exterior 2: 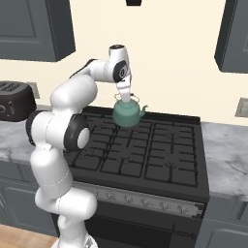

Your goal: The kettle is done boiling. Turn off the stove, then wait for 300 timesteps before moving the kettle to the dining table.

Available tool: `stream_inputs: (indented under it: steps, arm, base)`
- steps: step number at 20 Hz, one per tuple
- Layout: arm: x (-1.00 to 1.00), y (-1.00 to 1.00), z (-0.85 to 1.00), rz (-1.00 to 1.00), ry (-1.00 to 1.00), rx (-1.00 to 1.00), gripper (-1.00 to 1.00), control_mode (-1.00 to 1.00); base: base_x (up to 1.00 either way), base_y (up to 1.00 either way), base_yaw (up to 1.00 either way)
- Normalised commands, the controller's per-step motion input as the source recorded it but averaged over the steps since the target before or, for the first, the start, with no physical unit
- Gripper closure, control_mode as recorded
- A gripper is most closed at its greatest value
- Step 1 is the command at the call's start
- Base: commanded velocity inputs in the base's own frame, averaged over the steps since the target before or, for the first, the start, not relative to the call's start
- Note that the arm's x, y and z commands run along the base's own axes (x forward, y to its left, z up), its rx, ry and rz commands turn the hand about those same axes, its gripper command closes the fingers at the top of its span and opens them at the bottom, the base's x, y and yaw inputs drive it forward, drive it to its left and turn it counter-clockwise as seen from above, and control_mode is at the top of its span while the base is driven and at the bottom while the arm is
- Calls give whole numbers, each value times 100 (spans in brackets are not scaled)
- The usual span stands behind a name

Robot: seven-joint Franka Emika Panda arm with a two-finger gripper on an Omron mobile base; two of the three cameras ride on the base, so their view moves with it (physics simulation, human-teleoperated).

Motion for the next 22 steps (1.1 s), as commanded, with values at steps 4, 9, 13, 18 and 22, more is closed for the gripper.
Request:
stream_inputs:
  steps: [4,9,13,18,22]
  arm:
    - [-41,0,32,-8,0,0,100,-100]
    - [-41,0,27,-9,0,0,100,-100]
    - [-41,0,16,-9,0,0,100,-100]
    - [-40,0,14,-8,0,0,100,-100]
    - [-43,0,4,-7,-1,0,100,-100]
  base:
    - [0,0,0]
    - [0,0,0]
    - [0,0,0]
    - [0,0,0]
    - [0,0,0]
